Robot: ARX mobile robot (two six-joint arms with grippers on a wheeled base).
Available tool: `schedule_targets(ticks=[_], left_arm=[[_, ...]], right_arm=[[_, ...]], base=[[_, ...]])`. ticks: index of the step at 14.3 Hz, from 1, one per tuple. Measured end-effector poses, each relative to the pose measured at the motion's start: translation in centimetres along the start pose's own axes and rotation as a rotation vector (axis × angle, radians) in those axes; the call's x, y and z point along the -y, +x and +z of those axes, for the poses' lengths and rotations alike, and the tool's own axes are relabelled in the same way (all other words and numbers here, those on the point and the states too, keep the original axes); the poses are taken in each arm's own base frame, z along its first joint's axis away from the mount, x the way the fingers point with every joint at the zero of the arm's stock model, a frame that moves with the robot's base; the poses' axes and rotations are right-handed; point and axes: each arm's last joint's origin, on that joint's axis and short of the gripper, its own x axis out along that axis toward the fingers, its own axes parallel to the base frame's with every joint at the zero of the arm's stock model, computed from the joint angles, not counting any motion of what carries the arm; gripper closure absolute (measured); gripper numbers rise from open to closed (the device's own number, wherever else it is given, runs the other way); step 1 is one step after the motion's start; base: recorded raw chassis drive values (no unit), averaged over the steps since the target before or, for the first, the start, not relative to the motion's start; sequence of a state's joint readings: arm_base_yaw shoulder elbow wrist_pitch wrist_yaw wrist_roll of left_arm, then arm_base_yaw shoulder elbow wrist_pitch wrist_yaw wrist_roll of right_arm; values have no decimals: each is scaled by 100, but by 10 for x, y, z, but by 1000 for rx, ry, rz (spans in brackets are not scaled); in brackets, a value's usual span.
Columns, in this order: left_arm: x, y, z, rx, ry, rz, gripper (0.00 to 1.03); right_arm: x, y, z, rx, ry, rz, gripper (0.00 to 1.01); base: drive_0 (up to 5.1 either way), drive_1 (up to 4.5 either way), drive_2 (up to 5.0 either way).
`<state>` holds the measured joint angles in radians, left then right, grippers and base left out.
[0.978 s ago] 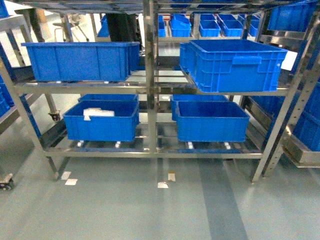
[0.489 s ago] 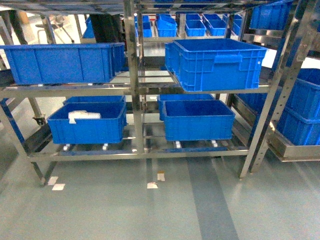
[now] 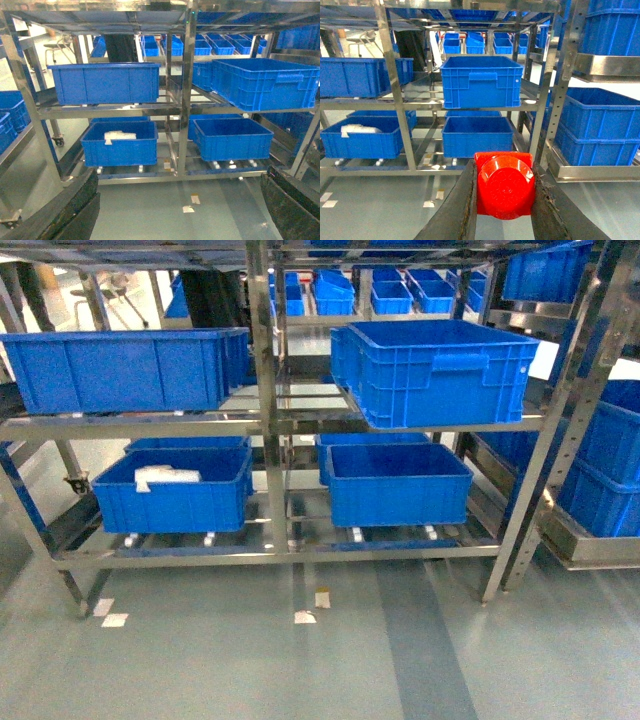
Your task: Pick red block from blue box to shelf
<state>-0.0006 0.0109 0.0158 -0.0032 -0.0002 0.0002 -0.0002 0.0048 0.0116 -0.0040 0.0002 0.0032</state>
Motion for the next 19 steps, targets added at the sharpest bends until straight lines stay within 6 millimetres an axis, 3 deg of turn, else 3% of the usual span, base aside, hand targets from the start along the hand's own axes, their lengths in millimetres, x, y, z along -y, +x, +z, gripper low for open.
schedule_targets(ticks=[19], left_arm=[[0,0,0,-1,0,2,5]], right_arm=[[0,0,0,1,0,0,80]], base=[[1,393,-392]])
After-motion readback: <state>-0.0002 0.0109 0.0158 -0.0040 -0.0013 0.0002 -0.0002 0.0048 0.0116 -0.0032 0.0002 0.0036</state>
